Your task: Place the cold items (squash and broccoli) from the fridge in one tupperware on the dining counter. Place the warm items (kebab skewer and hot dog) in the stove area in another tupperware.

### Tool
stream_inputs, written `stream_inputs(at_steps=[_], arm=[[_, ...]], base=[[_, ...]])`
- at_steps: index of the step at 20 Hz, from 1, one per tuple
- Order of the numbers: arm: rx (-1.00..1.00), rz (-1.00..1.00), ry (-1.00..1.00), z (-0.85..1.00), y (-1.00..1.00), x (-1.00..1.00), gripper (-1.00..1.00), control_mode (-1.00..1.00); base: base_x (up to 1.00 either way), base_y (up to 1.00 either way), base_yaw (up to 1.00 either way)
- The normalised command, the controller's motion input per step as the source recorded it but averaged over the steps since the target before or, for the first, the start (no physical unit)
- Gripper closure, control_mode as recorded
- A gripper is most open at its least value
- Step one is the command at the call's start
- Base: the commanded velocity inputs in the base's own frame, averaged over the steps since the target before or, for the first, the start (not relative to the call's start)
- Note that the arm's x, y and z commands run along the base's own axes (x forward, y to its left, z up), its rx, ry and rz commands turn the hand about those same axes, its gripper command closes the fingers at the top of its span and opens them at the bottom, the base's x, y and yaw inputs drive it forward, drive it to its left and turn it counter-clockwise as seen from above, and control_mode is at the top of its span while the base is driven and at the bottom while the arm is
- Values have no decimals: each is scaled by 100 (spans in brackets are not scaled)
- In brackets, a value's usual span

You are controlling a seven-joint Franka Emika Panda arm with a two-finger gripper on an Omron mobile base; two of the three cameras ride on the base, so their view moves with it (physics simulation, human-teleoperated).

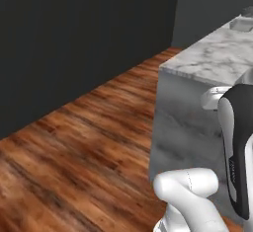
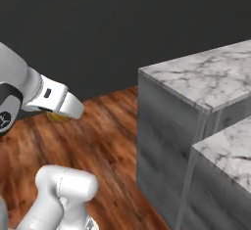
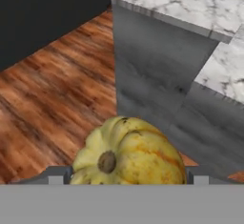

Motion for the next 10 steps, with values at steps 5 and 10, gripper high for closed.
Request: stream_inputs(at_steps=[5,10], arm=[[0,0,0,0,0,0,100,100],[0,0,0,0,0,0,100,100]], base=[[69,82,-51],[71,98,-41]])
